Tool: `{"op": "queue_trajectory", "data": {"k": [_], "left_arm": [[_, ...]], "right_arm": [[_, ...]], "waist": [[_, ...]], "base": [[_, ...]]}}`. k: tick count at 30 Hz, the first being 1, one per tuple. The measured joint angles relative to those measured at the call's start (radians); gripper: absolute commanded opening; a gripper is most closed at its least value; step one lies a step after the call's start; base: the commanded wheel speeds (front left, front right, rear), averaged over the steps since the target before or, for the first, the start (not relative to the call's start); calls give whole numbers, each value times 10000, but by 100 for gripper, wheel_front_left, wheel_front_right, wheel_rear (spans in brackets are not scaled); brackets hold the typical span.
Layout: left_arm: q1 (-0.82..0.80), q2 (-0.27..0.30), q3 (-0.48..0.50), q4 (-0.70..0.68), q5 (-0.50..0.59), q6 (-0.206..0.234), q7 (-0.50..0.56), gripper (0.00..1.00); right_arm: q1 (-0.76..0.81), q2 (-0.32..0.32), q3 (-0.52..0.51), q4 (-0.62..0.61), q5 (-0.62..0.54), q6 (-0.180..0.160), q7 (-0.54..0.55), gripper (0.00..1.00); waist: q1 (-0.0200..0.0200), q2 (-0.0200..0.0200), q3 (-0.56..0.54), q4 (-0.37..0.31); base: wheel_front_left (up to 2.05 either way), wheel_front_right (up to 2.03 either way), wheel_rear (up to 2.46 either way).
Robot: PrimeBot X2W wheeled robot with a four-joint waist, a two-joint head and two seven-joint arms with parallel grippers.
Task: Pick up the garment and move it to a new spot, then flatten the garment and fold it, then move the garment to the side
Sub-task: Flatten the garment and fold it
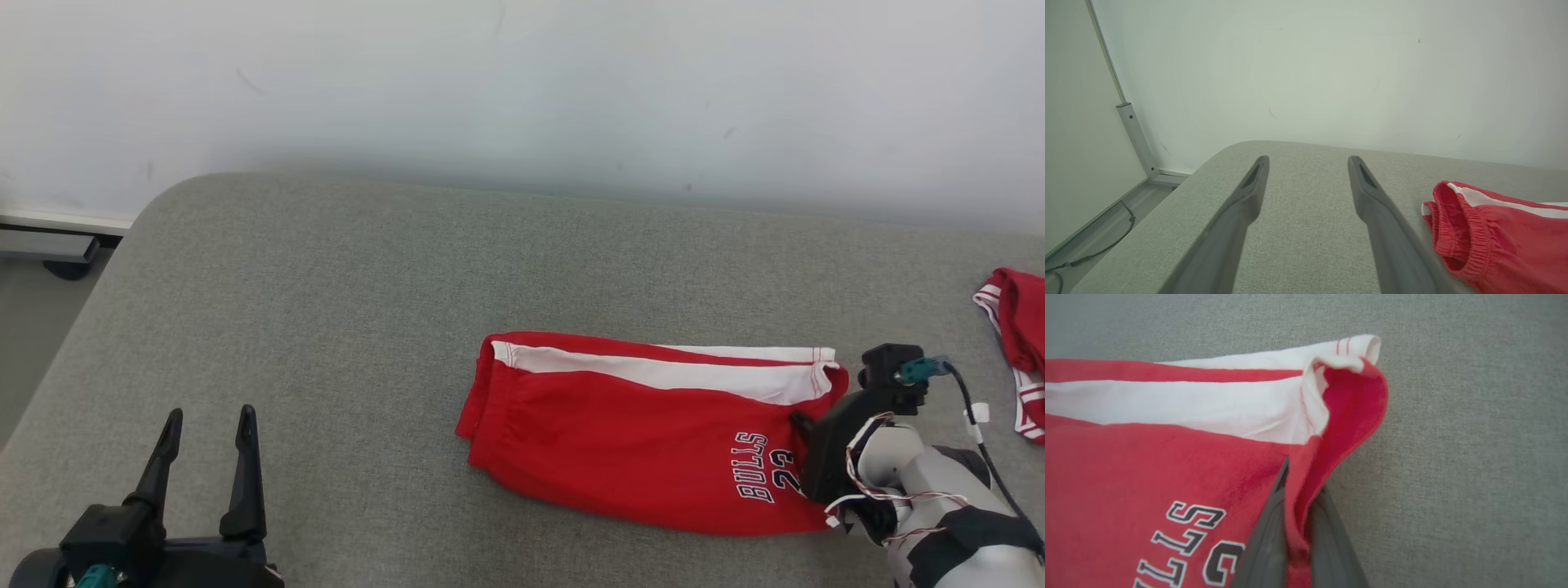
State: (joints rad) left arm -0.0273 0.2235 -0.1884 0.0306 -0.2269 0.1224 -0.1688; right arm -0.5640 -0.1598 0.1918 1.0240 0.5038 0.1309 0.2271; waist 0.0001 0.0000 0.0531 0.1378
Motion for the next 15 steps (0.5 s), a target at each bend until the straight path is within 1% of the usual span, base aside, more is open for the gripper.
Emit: {"op": "queue_trajectory", "data": {"k": [4, 8, 12, 15], "left_arm": [[-3, 19, -6, -2, -21, 8, -12, 100], [0, 25, -44, -4, -29, 21, -35, 100], [5, -15, -146, 17, -56, 33, -67, 100], [5, -31, -196, 111, -125, 6, -102, 100]], "right_arm": [[15, -378, 190, -226, 479, 2, -134, 0], [81, -1016, 360, -464, 800, 2, -205, 0], [120, -1728, 533, -623, 863, 2, -190, 0], [133, -1971, 669, -886, 1030, 2, -44, 0]], "waist": [[0, 0, -30, -104], [0, 0, -73, -237], [0, 0, -103, -338], [-1, 0, -127, -401]], "base": [[0, 0, 0], [0, 0, 0], [0, 0, 0], [0, 0, 0]]}}
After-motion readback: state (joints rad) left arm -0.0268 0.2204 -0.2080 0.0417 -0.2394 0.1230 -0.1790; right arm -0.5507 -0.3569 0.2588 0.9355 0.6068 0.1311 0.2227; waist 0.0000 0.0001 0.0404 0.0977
